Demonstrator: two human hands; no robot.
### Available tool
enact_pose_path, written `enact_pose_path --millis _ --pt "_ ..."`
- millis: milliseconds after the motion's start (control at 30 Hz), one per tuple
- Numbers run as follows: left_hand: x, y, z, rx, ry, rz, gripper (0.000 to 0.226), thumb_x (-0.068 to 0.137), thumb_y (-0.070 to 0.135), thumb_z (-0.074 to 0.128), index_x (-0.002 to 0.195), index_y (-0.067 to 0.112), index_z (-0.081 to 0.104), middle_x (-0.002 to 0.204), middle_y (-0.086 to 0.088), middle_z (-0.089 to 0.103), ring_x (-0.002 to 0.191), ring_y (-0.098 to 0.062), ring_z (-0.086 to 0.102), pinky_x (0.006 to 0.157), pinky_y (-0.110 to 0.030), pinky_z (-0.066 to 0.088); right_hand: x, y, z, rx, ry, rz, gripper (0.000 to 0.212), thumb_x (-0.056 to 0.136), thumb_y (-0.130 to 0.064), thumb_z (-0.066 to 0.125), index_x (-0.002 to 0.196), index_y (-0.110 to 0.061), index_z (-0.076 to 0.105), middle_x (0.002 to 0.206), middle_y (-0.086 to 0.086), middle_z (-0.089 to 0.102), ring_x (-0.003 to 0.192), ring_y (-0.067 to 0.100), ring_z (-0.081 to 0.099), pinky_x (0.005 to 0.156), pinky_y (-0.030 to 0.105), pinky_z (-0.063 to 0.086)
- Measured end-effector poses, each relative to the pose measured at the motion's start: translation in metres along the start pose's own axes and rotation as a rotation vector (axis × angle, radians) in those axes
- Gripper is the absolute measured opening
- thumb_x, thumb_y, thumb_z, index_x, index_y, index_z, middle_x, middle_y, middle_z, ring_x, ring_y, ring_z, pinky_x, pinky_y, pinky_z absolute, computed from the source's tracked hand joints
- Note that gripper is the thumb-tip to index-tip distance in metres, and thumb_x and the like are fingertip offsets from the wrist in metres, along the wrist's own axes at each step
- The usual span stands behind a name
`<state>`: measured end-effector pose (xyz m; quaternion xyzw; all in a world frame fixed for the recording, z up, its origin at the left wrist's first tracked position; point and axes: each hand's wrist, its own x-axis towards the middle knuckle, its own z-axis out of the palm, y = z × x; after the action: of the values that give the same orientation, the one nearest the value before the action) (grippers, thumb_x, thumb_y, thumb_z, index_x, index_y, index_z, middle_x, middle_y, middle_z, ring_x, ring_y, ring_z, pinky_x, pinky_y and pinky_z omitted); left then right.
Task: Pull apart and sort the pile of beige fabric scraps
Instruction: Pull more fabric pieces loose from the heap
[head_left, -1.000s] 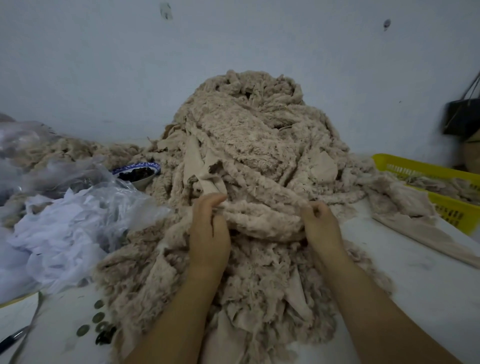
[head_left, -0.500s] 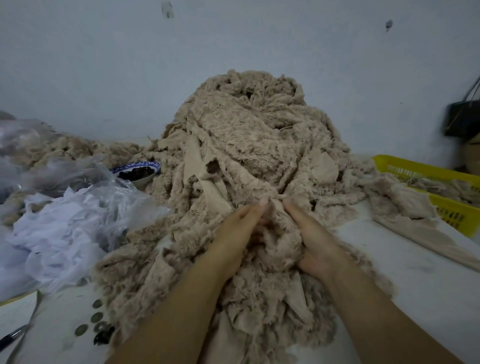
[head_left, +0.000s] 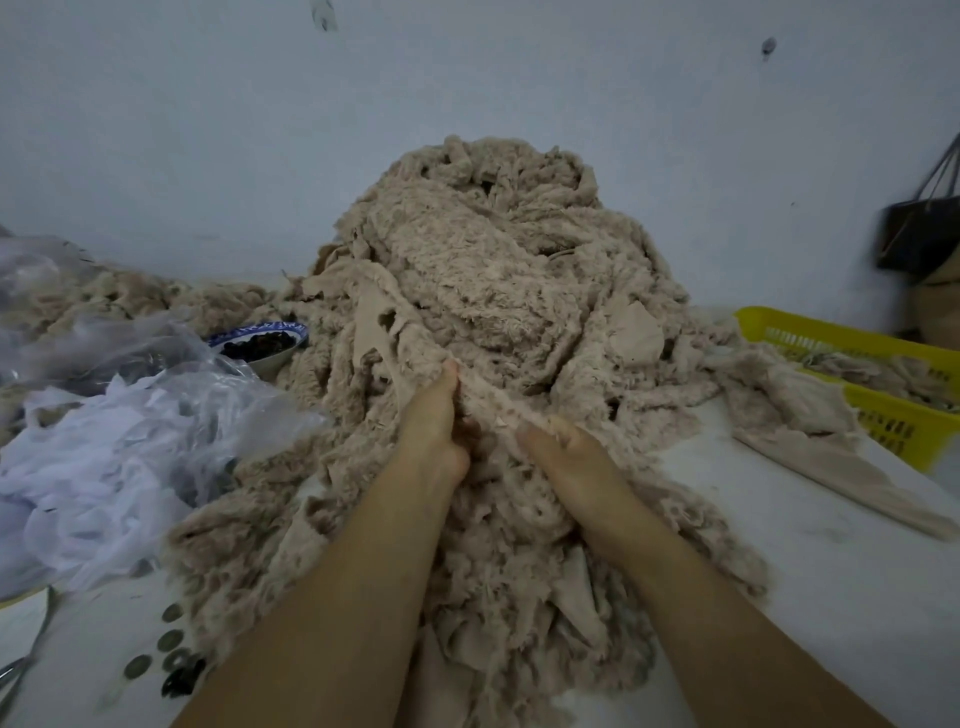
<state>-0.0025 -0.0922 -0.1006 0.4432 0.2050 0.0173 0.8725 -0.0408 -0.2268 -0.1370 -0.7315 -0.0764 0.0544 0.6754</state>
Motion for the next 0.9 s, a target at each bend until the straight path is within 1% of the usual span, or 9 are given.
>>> enact_pose_path --millis 100,167,233,333,433,500,567,733,900 --pt "-0.002 0.014 -0.004 -0.012 -0.035 -0.022 0.027 0.095 0.038 0.065 0.108 0.014 0.070 0.098 -0.010 0.077 0.077 -0.027 0.074 0.057 -0.041 0.061 0.006 0.008 -0.007 -0.442 0.033 -0.031 0.051 0.099 -0.046 0.049 0.145 -0.025 0.043 0.115 -0.020 0.047 0.103 0.004 0.053 0.078 0.022 0.037" --pt "-0.007 0.024 -0.004 -0.002 -0.087 -0.042 0.036 0.092 0.043 0.068 0.112 0.013 0.068 0.116 -0.013 0.070 0.095 -0.034 0.069 0.068 -0.051 0.060 0.010 0.012 -0.005 -0.655 0.067 -0.109 0.020 0.099 -0.034 0.049 0.113 -0.019 0.052 0.089 -0.010 0.053 0.077 0.011 0.053 0.063 0.030 0.041" --pt "-0.012 0.035 -0.001 -0.017 -0.132 -0.053 0.040 0.092 0.045 0.067 0.113 0.011 0.067 0.114 -0.016 0.070 0.097 -0.036 0.069 0.070 -0.054 0.060 0.013 0.014 -0.004 -0.740 0.122 -0.135 0.007 0.098 -0.024 0.051 0.100 -0.017 0.052 0.087 0.001 0.057 0.078 0.018 0.055 0.064 0.034 0.044" --pt "-0.020 0.057 0.001 -0.214 -0.202 -0.010 0.033 0.098 0.036 0.061 0.091 0.005 0.069 0.073 -0.016 0.074 0.056 -0.028 0.072 0.039 -0.041 0.055 0.012 0.011 -0.014 -0.486 0.346 -0.177 0.008 0.095 -0.018 0.058 0.089 -0.020 0.052 0.086 0.000 0.057 0.074 0.014 0.054 0.057 0.032 0.042" --pt "-0.011 0.074 -0.013 -0.575 -0.147 0.031 0.022 0.101 0.015 0.056 0.084 0.004 0.063 0.062 -0.007 0.065 0.051 -0.016 0.062 0.044 -0.024 0.054 0.014 0.009 -0.023 -0.090 0.517 -0.121 0.020 0.094 -0.018 0.061 0.084 -0.028 0.047 0.085 -0.001 0.057 0.065 0.002 0.054 0.048 0.018 0.042" --pt "-0.002 0.074 -0.027 -0.705 -0.099 0.074 0.025 0.104 0.011 0.048 0.081 0.007 0.057 0.059 -0.003 0.055 0.046 -0.009 0.051 0.046 -0.016 0.048 0.017 0.010 -0.025 0.111 0.485 -0.016 0.010 0.095 -0.023 0.061 0.090 -0.028 0.053 0.093 0.008 0.064 0.075 0.010 0.065 0.062 0.025 0.055" --pt "0.000 0.059 -0.036 -0.584 -0.047 0.103 0.026 0.105 0.027 0.050 0.089 0.009 0.060 0.077 -0.004 0.061 0.063 -0.010 0.058 0.058 -0.020 0.052 0.018 0.006 -0.021 0.315 0.384 0.091 0.017 0.097 -0.029 0.056 0.111 -0.024 0.064 0.111 0.011 0.070 0.097 0.027 0.069 0.080 0.042 0.060" --pt "-0.015 0.003 -0.034 0.103 -0.291 -0.049 0.071 0.082 0.069 0.056 0.120 0.010 0.068 0.101 -0.004 0.076 0.098 -0.020 0.071 0.077 -0.029 0.057 0.016 0.007 -0.011 0.442 0.076 0.146 0.036 0.096 -0.046 0.059 0.115 -0.018 0.072 0.110 0.007 0.075 0.100 0.024 0.073 0.085 0.042 0.058" --pt "-0.029 -0.026 -0.027 0.333 -0.431 -0.044 0.020 0.088 0.033 0.071 0.094 0.016 0.082 0.104 -0.006 0.077 0.096 -0.019 0.074 0.078 -0.030 0.059 0.011 0.008 -0.008 0.501 -0.159 0.137 0.052 0.083 -0.054 0.067 0.120 -0.019 0.070 0.118 0.005 0.073 0.110 0.019 0.069 0.083 0.031 0.059"
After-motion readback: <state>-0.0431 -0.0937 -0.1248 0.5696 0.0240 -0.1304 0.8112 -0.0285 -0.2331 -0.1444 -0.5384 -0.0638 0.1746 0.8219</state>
